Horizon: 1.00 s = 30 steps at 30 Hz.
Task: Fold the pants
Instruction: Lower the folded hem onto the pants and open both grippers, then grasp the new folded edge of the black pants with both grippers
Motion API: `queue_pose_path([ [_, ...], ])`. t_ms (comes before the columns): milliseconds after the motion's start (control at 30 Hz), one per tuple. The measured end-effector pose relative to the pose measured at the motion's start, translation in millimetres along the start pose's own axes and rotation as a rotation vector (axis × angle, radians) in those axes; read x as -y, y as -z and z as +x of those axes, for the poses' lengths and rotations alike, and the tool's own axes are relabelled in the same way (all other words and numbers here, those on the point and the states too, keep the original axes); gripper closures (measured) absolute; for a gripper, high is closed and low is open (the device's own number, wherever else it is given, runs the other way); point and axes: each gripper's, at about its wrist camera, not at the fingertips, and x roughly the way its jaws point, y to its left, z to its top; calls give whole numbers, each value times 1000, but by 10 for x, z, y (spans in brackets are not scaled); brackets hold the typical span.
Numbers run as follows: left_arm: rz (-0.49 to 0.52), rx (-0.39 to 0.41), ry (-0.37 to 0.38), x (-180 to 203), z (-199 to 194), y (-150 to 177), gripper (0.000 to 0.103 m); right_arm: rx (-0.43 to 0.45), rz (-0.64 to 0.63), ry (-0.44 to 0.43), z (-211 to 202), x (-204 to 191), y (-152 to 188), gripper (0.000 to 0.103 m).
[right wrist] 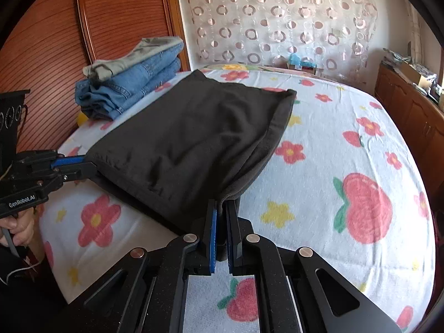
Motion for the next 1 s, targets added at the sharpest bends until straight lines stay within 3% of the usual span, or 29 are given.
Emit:
queue_pose_path([
  [100,-12,-6,-6,-20,-1,11,79,5,5,5,22,6,-1,98],
  [200,-8,7,-11,-20,-20,-12,63,8,13,0,13,-8,-4,98],
  [233,-8,15,-17,-24,-30,-28,54,8,14,-1,7,-13,6,98],
  [467,-20,42,-45,-86,12,-136,53,9,15,-3,5,-6,101,98],
  [600,-68,45,-28,-155,39,-138,54,1,1,9,-7,-36,95,88],
  [767,-73,29,-17,-183,57,-83,74,-6,10,9,-53,-49,104,70],
  [1000,-74,-6,-15,-181,124,7,75,-19,11,17,-69,-95,131,69],
])
